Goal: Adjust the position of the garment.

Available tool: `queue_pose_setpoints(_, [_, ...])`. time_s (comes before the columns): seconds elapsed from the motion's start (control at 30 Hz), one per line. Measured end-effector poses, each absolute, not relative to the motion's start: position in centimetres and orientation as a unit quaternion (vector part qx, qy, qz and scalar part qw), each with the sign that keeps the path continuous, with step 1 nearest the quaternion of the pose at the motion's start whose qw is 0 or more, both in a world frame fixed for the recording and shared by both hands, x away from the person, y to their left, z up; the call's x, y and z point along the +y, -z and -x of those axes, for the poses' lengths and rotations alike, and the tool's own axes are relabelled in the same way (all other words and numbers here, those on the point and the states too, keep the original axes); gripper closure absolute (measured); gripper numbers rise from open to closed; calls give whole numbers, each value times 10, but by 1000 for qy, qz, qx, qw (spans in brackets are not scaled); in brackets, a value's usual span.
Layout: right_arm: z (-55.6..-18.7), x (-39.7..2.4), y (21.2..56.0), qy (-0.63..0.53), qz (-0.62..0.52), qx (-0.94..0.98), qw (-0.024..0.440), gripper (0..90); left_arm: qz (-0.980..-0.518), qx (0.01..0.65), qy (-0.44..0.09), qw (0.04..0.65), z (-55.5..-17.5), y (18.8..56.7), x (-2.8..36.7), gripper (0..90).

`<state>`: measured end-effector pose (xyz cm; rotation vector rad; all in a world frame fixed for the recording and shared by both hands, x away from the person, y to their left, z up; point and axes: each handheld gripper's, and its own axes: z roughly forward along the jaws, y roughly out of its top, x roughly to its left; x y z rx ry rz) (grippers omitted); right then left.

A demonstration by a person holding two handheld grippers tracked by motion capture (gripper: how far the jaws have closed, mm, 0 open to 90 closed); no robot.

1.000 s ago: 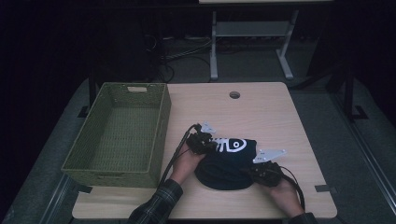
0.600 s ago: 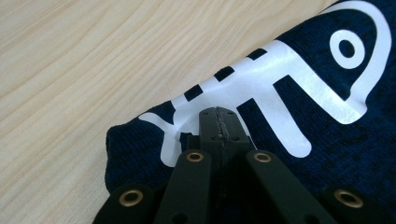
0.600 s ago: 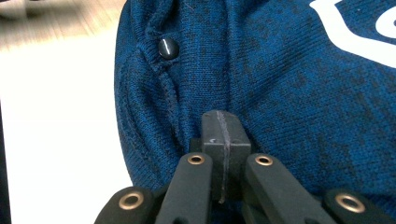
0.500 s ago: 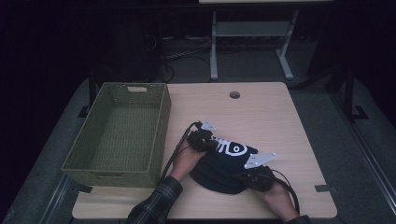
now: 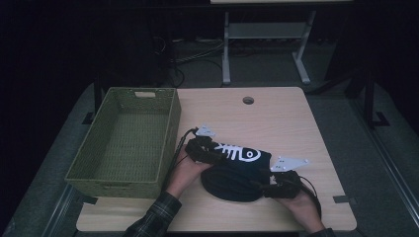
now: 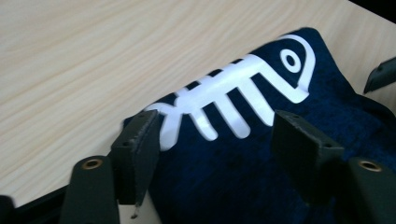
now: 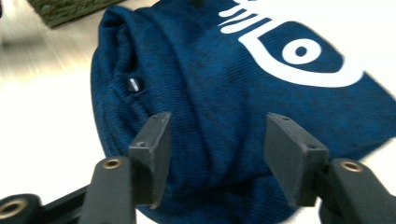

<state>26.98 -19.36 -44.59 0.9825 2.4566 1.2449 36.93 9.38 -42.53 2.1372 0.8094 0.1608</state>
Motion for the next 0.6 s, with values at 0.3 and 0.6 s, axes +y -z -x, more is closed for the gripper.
queue_pose_setpoints(0.3, [-265, -224, 439, -429, -364, 814, 146, 281, -844, 336, -84, 410, -352, 419, 103, 197])
queue_pose_setpoints(0.6, [-261, -262, 458, -398, -426, 794, 170, 151, -835, 365, -80, 404, -352, 435, 109, 150])
